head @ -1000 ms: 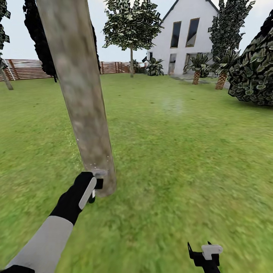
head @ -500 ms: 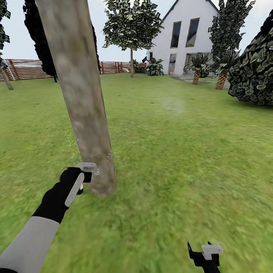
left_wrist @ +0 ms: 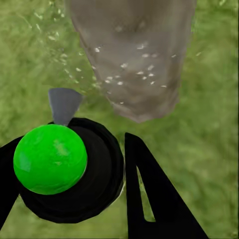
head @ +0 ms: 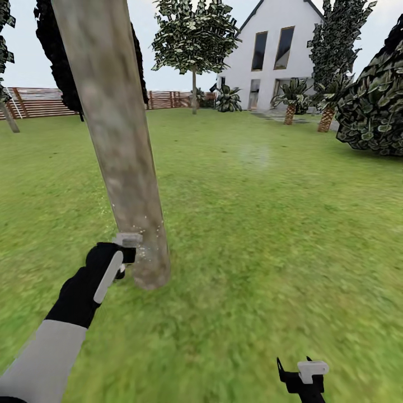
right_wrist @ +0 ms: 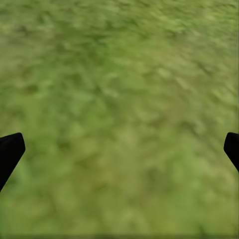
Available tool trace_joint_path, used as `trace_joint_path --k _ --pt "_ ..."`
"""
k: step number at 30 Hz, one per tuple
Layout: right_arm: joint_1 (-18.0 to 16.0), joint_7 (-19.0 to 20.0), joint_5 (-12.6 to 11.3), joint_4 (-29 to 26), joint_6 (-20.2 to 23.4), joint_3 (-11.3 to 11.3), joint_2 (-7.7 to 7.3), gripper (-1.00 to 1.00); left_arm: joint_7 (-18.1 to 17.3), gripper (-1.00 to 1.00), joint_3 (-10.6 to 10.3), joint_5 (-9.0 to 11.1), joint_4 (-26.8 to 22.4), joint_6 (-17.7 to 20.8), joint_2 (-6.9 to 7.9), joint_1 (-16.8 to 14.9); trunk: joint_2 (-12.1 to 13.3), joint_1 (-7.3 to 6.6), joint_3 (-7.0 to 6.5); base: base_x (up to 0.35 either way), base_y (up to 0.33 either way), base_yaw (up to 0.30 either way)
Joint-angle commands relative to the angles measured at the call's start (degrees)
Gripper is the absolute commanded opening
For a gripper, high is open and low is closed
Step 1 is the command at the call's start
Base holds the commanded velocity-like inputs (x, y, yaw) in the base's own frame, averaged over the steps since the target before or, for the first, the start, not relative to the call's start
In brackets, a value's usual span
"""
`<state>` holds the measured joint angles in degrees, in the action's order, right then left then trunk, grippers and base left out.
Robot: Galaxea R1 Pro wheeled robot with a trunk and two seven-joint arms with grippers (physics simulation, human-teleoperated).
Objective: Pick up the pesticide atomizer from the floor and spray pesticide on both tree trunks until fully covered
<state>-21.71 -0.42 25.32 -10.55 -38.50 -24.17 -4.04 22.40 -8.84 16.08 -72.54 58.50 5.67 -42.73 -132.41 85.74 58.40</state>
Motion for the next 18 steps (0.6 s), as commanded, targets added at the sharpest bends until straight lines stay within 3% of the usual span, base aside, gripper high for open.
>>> trace_joint_path --k 1,4,5,8,10,12,15,18 --pt "0.00 0.02 0.00 0.00 0.00 0.00 0.00 1.00 0.01 -1.00 -0.03 -0.57 -0.64 0.12 -1.43 -0.06 0.00 0.00 0.00 0.000 0.000 0.000" --pt "0.00 0.00 0.00 0.00 0.00 0.00 0.00 1.00 0.13 -1.00 -0.37 -0.75 -1.06 0.19 -5.95 -0.30 0.00 0.00 0.00 0.000 0.000 0.000" --pt "0.00 0.01 -0.01 0.00 0.00 0.00 0.00 1.00 0.17 -1.00 -1.44 -0.77 -1.10 0.20 -6.66 -0.30 0.00 0.00 0.00 0.000 0.000 0.000" --pt "0.00 0.04 0.01 0.00 0.00 0.02 0.00 1.00 0.19 -1.00 -1.69 -0.85 -1.11 0.21 -5.23 -0.06 0.00 0.00 0.00 -0.035 0.000 0.000" --pt "0.00 0.01 0.00 0.00 0.00 0.01 0.00 1.00 0.04 -1.00 -1.49 -0.49 -1.26 0.29 -0.93 0.08 0.00 0.00 0.00 -0.286 0.000 0.000" --pt "0.00 0.02 0.05 0.00 0.00 0.00 0.00 1.00 0.02 -1.00 -1.45 -0.37 -1.32 0.30 0.55 0.09 0.00 0.00 0.00 -0.124 0.000 0.000" --pt "0.00 0.05 0.07 0.00 0.00 0.01 0.00 1.00 0.01 -1.00 -1.91 -0.26 -1.42 0.30 -0.03 -0.05 0.00 0.00 0.00 -0.020 0.000 0.000" --pt "0.00 0.04 0.08 0.00 0.00 0.01 0.00 1.00 0.01 -1.00 -2.18 -0.62 -1.45 0.23 -4.32 -0.67 0.00 0.00 0.00 -0.001 0.000 0.000"
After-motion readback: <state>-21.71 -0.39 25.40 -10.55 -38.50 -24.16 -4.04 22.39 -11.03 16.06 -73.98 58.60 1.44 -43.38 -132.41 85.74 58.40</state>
